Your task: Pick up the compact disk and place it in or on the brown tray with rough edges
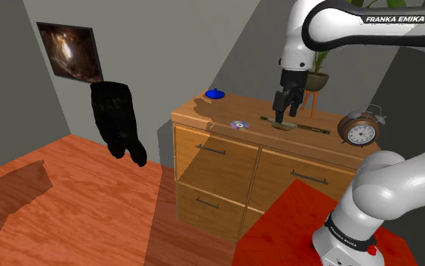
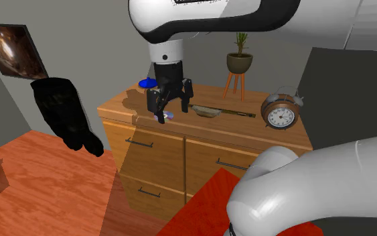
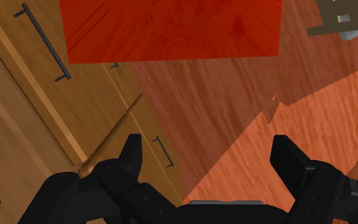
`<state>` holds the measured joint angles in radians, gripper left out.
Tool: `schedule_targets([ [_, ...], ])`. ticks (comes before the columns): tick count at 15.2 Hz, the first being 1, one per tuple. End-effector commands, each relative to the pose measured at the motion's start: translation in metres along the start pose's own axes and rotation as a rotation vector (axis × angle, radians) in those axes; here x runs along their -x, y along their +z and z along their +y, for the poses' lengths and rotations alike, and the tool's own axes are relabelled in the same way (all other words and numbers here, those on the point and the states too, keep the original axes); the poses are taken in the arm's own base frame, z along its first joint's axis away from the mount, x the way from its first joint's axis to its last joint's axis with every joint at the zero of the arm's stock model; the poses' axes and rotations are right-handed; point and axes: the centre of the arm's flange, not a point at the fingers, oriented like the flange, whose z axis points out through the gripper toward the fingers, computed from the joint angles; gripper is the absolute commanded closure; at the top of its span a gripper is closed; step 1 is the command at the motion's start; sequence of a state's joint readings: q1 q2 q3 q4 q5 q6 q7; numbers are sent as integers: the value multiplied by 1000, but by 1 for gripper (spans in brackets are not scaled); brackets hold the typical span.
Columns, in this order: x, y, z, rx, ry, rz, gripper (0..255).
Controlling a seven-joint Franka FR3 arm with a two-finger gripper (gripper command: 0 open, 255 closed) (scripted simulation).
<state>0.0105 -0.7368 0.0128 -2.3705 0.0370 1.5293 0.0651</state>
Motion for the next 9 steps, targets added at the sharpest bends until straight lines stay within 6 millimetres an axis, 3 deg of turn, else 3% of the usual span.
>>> schedule_targets([
  [1, 0, 0, 0, 0, 0, 0, 0],
  [9, -85, 61, -28, 251, 2, 24, 0],
])
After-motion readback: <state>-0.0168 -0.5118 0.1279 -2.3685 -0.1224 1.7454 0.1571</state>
